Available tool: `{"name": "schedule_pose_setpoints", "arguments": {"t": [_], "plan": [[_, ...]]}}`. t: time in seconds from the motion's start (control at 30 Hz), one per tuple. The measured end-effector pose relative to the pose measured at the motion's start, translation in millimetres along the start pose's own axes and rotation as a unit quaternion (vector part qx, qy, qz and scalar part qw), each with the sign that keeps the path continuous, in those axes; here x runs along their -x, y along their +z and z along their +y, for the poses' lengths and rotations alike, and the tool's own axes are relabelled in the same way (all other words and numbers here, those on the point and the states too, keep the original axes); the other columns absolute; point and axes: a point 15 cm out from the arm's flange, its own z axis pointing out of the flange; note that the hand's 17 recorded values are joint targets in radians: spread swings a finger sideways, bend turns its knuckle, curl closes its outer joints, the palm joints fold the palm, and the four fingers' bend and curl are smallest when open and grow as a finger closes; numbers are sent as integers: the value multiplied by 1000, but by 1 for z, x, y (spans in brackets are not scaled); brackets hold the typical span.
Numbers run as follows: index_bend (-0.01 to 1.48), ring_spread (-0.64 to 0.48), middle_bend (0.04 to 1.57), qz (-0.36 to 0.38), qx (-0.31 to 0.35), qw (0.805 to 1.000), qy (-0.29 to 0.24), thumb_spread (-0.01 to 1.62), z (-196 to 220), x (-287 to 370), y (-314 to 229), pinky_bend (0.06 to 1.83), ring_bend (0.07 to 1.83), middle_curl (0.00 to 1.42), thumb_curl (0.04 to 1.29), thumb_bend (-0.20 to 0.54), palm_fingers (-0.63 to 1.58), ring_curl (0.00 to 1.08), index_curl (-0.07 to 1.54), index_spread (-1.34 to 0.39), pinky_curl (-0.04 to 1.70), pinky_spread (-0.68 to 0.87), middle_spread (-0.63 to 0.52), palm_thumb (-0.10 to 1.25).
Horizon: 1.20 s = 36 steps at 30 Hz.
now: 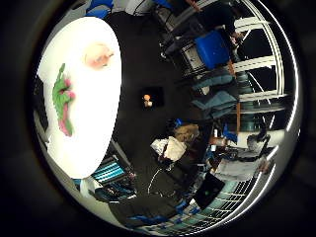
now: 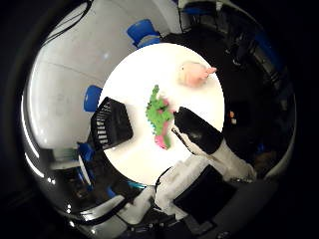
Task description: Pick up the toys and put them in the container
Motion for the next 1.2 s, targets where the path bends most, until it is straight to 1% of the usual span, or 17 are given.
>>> {"name": "schedule_pose_setpoints", "arguments": {"t": [0.33,0.53,0.73,0.9,1.2], "plan": [[152,182,223,-1,-34,999,33,1274,-41,-22,49,425,367,351,259,-17,252,200,277,-372,270,444,-16,551],[158,181,223,-11,-60,997,39,1261,-67,-19,76,439,368,351,259,-15,237,207,276,-368,270,437,-3,539],[157,182,230,-2,-96,994,42,1259,-102,-19,110,444,372,352,262,-15,236,213,274,-358,267,436,-2,535],[158,184,235,-24,-111,993,42,1242,-120,3,125,445,375,350,268,-16,237,216,277,-350,264,435,3,529],[155,183,236,-56,-97,993,23,1233,-136,52,163,462,387,349,270,-17,228,222,274,-340,266,441,12,507]]}}
